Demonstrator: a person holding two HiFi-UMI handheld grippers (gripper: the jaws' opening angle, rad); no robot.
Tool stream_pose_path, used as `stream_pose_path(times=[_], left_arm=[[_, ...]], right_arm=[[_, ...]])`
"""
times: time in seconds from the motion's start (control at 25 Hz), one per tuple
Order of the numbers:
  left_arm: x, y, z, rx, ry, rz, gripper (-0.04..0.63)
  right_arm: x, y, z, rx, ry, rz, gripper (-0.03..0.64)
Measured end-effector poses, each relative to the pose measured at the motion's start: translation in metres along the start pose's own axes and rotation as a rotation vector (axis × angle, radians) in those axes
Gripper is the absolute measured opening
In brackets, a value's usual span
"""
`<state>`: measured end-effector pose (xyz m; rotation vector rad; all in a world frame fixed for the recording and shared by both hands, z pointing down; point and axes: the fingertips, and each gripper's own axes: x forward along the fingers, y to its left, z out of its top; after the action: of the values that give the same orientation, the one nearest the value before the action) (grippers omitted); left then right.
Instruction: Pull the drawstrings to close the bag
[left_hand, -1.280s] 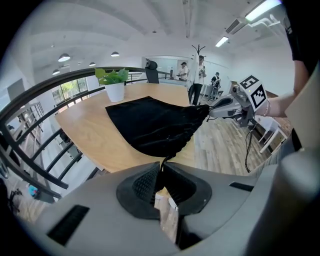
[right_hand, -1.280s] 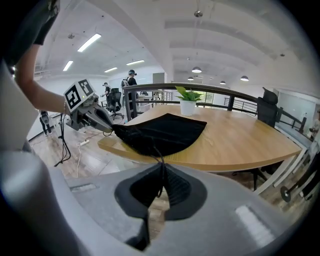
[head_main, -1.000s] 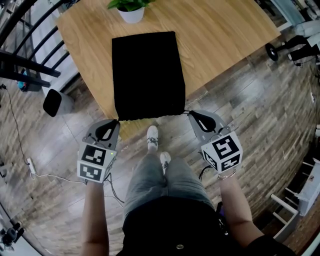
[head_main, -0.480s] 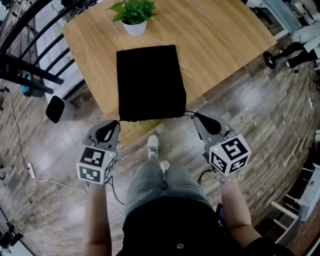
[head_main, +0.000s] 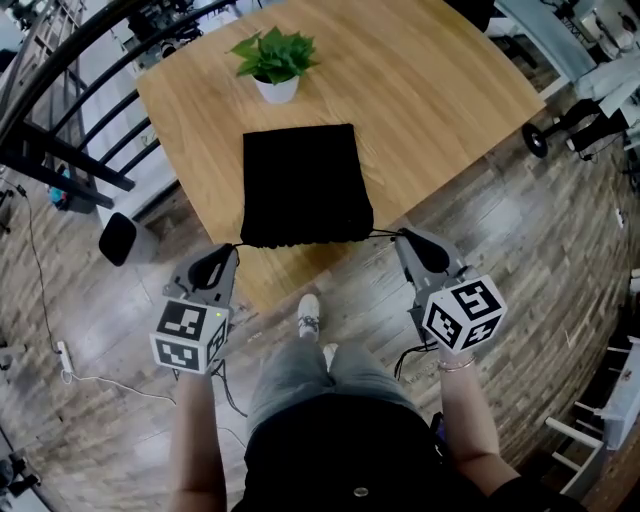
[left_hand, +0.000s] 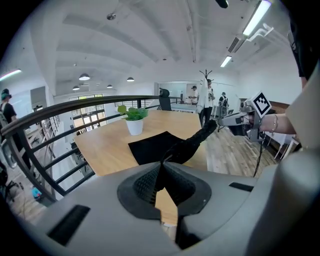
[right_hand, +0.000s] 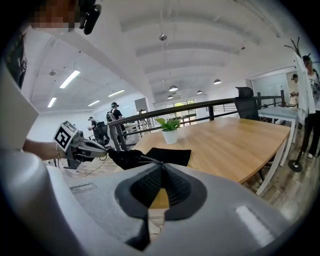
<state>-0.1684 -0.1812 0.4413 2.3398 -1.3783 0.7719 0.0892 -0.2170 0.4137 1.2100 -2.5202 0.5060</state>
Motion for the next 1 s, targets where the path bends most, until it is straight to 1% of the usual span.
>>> stream_pose_path(times=[0.2,0.4,0.8,1.0], left_arm=[[-0.003,0.01,0.02,0.0,-0.049,0.009,0.026],[-0.011,0.018,0.038,-0.005,-0.103,0.032,0.026],[-0.03,0.026,0.059,-0.013,-0.182,0.079,0.026],[-0.036,0.029,0.068,-0.038,-0.224,0.078,0.026]], right_arm=[[0.0,-0.003,0.02,0.013,-0.04,-0.017,-0.002],[-0.006,-0.007,0.034,0.052,-0.078,-0.033,-0.002],[-0.02,-0.008,0.052,0.042,-0.127,-0.071,-0.002],[-0.027,-0.012,0.061,0.044,-0.149,-0.104,-0.002]])
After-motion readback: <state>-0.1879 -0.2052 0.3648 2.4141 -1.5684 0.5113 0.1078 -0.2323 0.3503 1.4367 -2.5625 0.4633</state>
